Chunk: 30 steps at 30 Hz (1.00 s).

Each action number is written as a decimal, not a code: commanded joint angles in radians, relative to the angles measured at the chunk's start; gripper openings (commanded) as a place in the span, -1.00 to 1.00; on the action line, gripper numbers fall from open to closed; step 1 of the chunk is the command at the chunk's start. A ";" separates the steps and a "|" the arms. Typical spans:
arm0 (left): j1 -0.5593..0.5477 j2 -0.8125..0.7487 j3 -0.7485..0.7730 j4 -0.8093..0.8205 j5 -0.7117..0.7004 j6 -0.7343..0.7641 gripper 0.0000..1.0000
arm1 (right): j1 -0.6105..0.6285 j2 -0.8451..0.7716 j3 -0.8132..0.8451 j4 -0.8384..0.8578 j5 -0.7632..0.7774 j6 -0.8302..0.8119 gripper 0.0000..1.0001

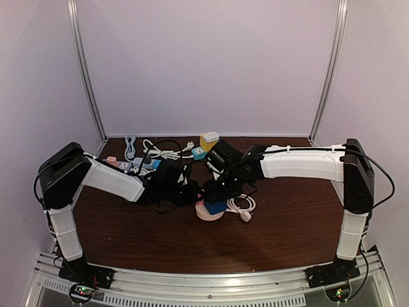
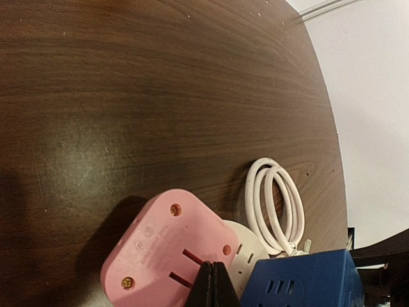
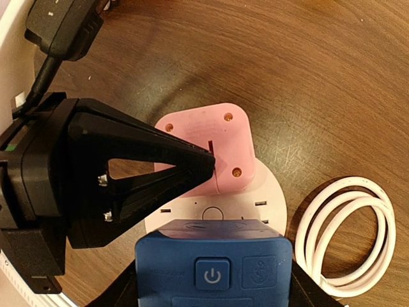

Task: Pull the plug off the socket

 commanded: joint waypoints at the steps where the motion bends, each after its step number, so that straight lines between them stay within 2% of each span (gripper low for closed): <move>1: -0.011 0.112 -0.099 -0.505 -0.041 0.034 -1.00 | -0.010 -0.049 0.036 0.034 0.168 0.014 -0.62; 7: -0.011 0.114 -0.099 -0.502 -0.042 0.039 -1.00 | 0.047 -0.076 0.015 0.047 0.266 -0.005 -0.64; 11: -0.011 0.119 -0.101 -0.496 -0.039 0.045 -1.00 | 0.048 -0.130 -0.057 0.123 0.258 -0.004 -0.64; 22: -0.010 0.119 -0.096 -0.499 -0.043 0.055 -1.00 | 0.045 -0.149 -0.095 0.113 0.223 -0.006 -0.63; 30: -0.011 0.061 -0.015 -0.516 -0.011 0.096 -1.00 | -0.081 -0.231 -0.175 0.158 0.187 0.018 -0.64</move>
